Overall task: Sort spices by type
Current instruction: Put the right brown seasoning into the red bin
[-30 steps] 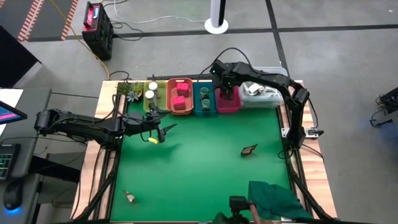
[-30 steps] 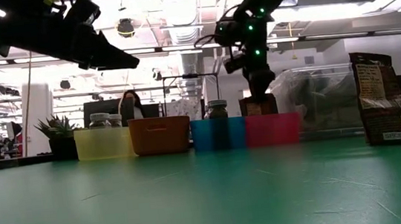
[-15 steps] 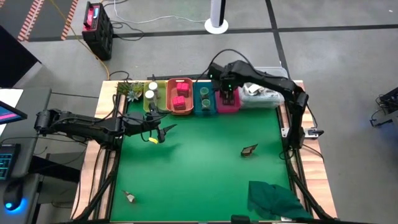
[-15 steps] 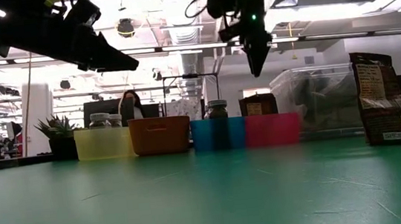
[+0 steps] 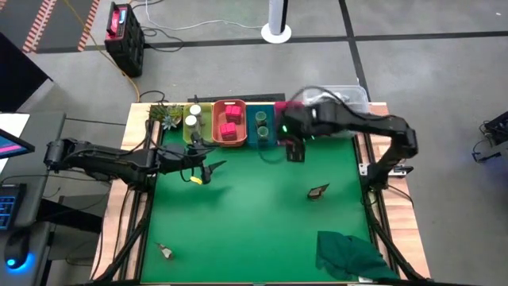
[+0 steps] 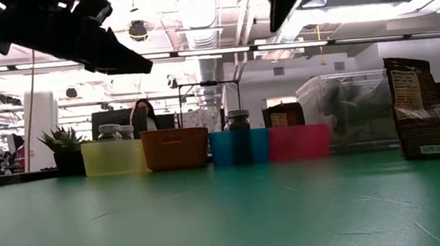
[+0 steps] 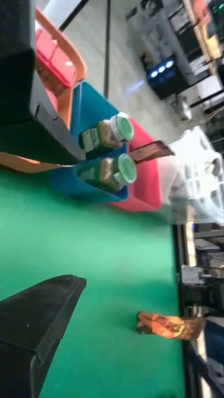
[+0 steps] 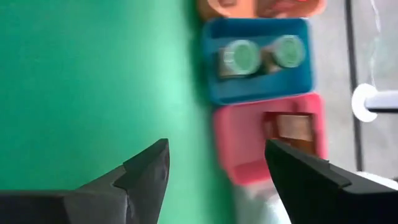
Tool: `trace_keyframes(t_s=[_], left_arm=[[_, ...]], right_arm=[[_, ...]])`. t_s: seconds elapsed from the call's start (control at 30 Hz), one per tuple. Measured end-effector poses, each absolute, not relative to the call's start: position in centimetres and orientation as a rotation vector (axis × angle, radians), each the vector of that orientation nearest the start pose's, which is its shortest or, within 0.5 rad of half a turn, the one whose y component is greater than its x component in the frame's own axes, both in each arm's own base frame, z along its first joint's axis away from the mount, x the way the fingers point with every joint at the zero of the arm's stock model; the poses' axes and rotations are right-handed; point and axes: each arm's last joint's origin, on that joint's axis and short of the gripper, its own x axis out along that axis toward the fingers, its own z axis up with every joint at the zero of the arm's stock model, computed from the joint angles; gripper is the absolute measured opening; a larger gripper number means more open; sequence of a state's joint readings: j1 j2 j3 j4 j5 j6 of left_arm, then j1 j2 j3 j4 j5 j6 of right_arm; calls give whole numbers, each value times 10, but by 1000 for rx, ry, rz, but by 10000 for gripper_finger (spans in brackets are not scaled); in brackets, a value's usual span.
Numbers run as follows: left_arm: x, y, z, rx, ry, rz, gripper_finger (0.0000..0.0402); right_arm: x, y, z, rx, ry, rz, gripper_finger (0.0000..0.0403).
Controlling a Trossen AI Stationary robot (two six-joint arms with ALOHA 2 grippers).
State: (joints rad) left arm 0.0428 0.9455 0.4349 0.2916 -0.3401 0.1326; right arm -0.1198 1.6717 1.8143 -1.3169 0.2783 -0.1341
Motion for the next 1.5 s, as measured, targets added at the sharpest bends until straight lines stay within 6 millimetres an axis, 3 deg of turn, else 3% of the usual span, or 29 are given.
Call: trace_keyframes(t_s=[0.17, 0.33, 0.57, 0.77, 1.07, 1.23, 1.5], left_arm=[[202, 15, 233, 128, 259, 353, 288], [202, 15, 233, 97, 252, 356, 288], [202, 15, 234, 92, 247, 356, 288], [204, 15, 240, 87, 183, 358, 288], [204, 15, 245, 12, 115, 364, 288], [203, 14, 237, -46, 187, 348, 288], [202, 14, 232, -129, 264, 340, 288]], right_arm=[[290, -3, 345, -193, 1202, -219, 297], [251, 32, 312, -133, 1256, -199, 297], [204, 65, 292, -53, 1248, -176, 285], [194, 78, 268, -73, 1208, -151, 281], [198, 71, 238, -144, 1183, -201, 274], [195, 66, 217, -137, 1200, -218, 210], [194, 67, 203, -125, 1184, -202, 36]])
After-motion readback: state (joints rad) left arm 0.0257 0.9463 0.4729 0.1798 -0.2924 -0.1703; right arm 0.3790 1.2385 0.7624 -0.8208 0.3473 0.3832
